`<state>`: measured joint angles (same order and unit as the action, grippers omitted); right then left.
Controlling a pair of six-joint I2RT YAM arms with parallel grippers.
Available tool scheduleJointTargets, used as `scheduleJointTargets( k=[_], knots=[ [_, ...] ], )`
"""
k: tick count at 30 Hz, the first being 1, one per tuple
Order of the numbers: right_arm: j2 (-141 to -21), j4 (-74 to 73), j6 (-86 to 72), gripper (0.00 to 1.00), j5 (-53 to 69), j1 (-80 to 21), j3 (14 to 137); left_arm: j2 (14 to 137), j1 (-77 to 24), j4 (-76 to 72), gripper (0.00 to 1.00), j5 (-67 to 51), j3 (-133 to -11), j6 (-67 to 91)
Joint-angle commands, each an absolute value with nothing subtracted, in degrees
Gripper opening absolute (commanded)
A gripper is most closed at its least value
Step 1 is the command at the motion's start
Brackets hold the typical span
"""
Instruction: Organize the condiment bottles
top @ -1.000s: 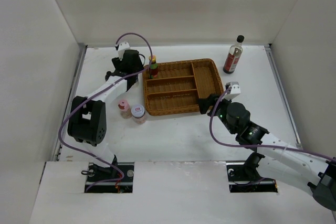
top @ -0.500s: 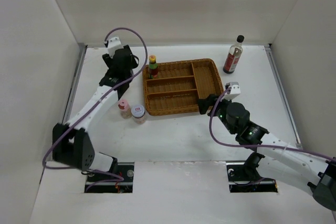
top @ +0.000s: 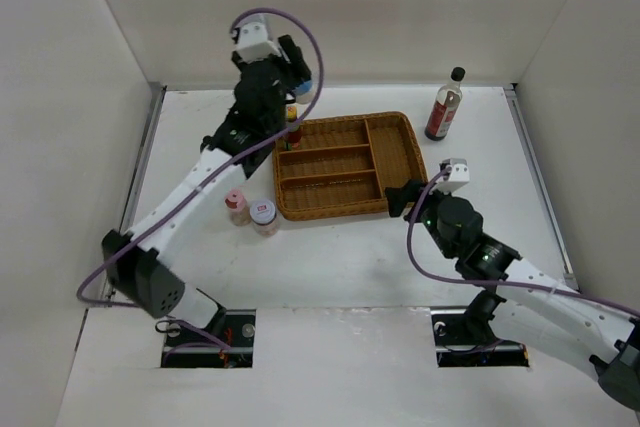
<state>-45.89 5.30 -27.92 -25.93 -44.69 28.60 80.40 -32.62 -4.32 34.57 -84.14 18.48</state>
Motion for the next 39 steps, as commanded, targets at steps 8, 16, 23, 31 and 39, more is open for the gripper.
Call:
scheduleJointTargets(
  k=[8, 16, 23, 31, 39],
  knots=[
    [-40.96, 2.11, -28.83, 0.75, -30.67, -42.76, 29.62, 98.08, -35.46, -8.61, 0.27, 28.48, -92.37, 19.25],
    [-41.57, 2.29, -29.36, 0.75, -30.67, -41.97, 28.57, 105.20, -35.02, -11.24, 0.27, 28.48, -91.14, 19.60],
    [-41.66, 2.72, -29.97, 0.75, -30.59, -41.62, 27.60, 108.63, -34.76, -13.18, 0.27, 29.35, -90.27, 19.34],
    [-42.80, 2.90, -30.32, 0.75, -30.23, -41.35, 27.69, 110.57, -34.50, -16.52, 0.32, 30.41, -85.17, 19.51],
    [-43.24, 2.64, -30.50, 0.75, -30.23, -41.09, 28.21, 110.22, -34.76, -20.21, 0.51, 32.17, -80.86, 19.42]
  ],
)
